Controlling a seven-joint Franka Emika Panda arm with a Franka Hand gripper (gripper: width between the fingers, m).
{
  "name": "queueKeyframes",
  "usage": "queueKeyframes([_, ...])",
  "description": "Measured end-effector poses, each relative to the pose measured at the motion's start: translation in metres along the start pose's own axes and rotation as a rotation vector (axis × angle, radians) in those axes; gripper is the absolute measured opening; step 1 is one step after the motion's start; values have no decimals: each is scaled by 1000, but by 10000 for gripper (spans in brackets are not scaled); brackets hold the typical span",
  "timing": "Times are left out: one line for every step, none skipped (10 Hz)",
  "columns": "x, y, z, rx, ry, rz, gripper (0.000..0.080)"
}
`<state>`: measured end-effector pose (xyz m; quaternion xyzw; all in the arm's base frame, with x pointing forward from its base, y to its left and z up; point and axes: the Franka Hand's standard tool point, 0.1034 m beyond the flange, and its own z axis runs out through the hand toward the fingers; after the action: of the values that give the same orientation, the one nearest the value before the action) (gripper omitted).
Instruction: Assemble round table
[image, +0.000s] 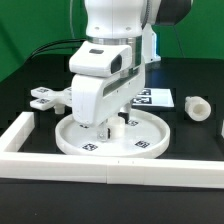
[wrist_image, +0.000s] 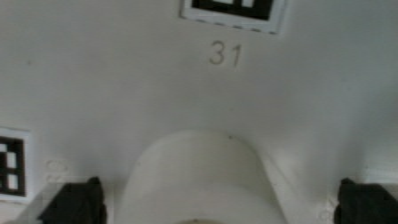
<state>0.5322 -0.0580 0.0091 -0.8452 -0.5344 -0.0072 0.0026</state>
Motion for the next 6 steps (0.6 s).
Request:
queueKeyframes([-2, 1, 0, -1, 0, 2, 564])
queueKeyframes([-2, 1, 0, -1, 0, 2, 429])
queueKeyframes([-1, 1, -1, -1, 0, 2, 429])
queueKeyframes([-1, 1, -1, -1, 0, 2, 406])
queueKeyframes([-1, 1, 0, -1, 0, 2, 406])
queueKeyframes([-1, 1, 0, -1, 0, 2, 406])
